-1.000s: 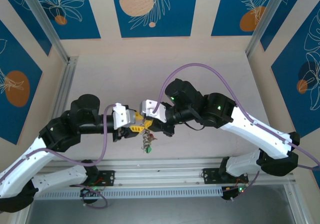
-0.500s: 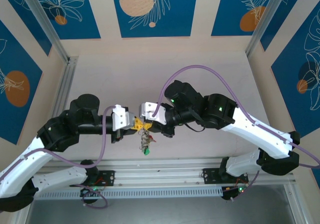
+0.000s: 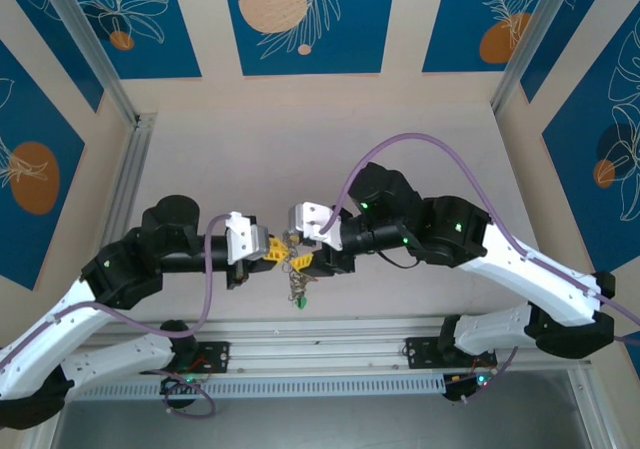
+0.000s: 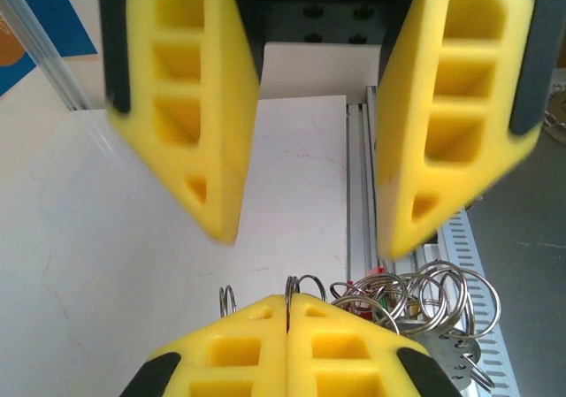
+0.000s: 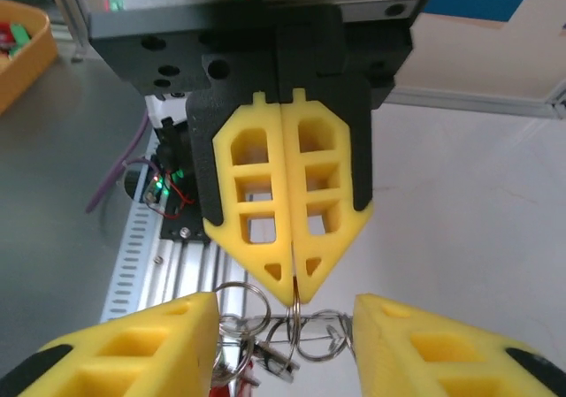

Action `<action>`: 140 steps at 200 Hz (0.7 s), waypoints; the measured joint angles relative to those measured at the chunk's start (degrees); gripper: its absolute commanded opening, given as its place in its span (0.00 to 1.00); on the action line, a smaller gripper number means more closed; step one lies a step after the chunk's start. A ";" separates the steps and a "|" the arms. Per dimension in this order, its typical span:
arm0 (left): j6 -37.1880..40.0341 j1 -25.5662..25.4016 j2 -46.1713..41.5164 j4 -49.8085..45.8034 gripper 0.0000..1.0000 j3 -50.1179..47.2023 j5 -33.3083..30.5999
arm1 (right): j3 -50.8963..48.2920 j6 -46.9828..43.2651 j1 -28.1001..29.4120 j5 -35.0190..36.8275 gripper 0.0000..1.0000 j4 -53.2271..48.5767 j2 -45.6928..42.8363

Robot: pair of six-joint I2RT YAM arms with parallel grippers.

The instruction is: Put the keys on the keyring

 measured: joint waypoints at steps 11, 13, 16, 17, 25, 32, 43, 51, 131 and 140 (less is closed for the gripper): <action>-0.87 0.00 -1.36 1.81 0.00 -1.79 0.04 | -2.78 1.49 -1.75 -2.29 0.46 1.90 -2.01; -1.09 0.00 -1.66 2.19 0.00 -2.12 0.09 | -3.37 2.10 -2.27 -2.75 0.46 2.29 -2.47; -1.20 0.00 -2.01 2.62 0.00 -2.51 0.11 | -4.42 2.67 -3.08 -3.74 0.46 2.99 -3.19; -1.25 0.00 -2.10 2.71 0.00 -2.60 0.11 | -4.63 2.75 -3.26 -3.82 0.46 3.04 -3.32; -1.84 0.00 -3.04 3.74 0.00 -3.45 0.33 | -6.84 4.52 -5.40 -5.97 0.44 4.22 -4.98; -2.43 0.00 -3.65 4.63 0.00 -3.89 0.66 | -8.31 5.81 -7.04 -7.67 0.43 5.07 -6.10; -3.04 0.00 -4.26 6.27 0.00 -4.31 1.31 | -10.56 8.13 -9.62 -10.97 0.41 6.67 -7.74; -3.52 0.00 -4.44 7.41 0.00 -4.52 1.66 | -11.72 9.55 -10.91 -13.20 0.40 7.65 -8.50; -10.12 0.00 -6.86 20.65 0.00 -11.61 5.27 | -15.32 16.33 -11.06 -25.18 0.28 14.78 -8.70; -10.45 0.00 -6.99 21.33 0.00 -11.96 5.51 | -15.34 16.61 -10.99 -25.35 0.27 14.97 -8.70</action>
